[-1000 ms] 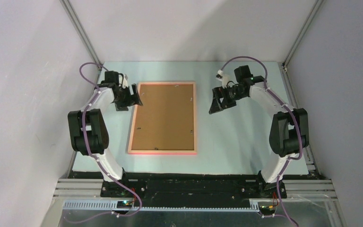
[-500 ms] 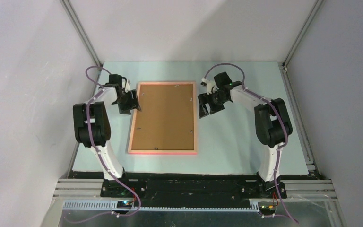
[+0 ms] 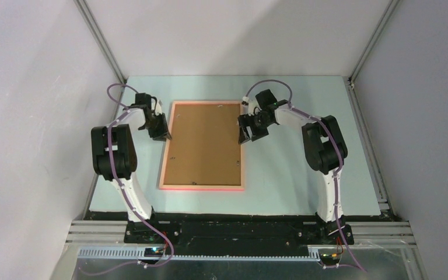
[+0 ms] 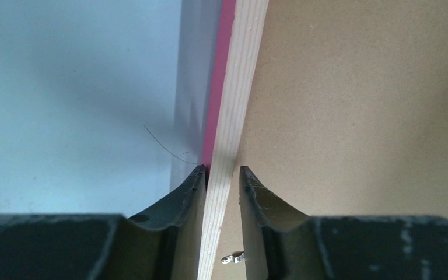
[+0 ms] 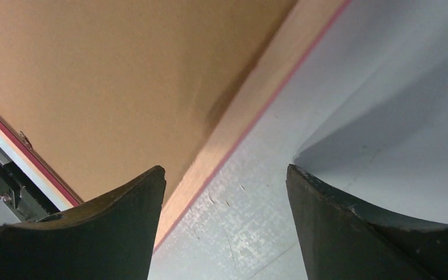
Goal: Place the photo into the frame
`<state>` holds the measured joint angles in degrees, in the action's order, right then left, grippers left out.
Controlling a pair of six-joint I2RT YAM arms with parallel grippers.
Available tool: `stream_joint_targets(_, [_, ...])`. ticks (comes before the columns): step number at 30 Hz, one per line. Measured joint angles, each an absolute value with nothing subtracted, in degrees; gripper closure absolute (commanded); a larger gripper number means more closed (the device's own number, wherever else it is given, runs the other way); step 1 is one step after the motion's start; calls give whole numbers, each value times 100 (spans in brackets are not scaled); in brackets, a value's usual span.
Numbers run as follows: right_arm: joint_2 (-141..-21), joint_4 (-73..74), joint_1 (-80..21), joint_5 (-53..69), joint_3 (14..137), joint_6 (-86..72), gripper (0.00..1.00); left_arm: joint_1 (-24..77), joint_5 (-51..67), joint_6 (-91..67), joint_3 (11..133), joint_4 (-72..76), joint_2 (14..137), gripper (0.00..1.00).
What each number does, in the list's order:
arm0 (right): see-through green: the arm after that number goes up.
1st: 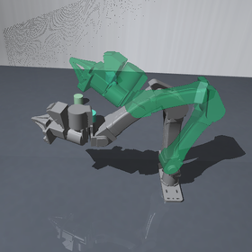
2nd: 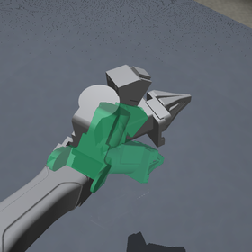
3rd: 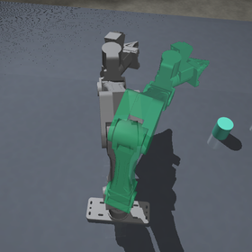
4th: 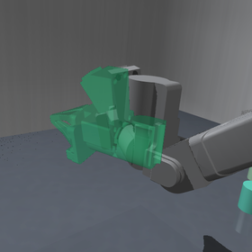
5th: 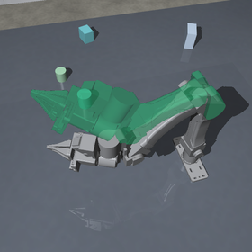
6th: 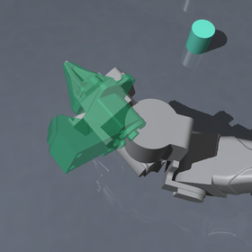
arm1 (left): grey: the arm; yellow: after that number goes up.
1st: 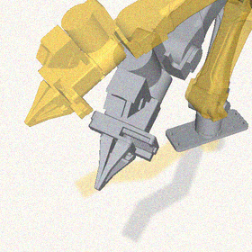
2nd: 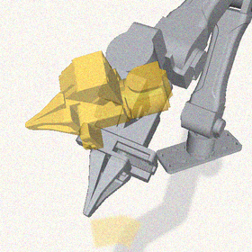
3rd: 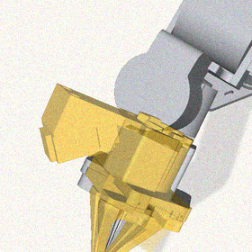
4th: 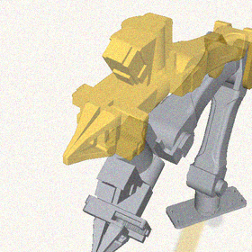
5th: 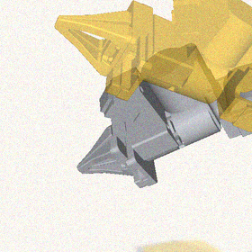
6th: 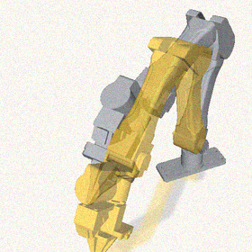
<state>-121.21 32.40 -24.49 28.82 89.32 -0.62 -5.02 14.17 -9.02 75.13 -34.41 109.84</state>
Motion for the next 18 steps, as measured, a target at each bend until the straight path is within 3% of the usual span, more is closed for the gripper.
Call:
stream_joint_targets(6, [-12333,3179,-2580,2904,9194,-204,31,-497,1590,-904,7332,-3249,10967,78])
stream_joint_targets(18, [-12387,3249,-2609,2294,9231,-266,67,-410,1885,-899,7000,-2989,10785,87])
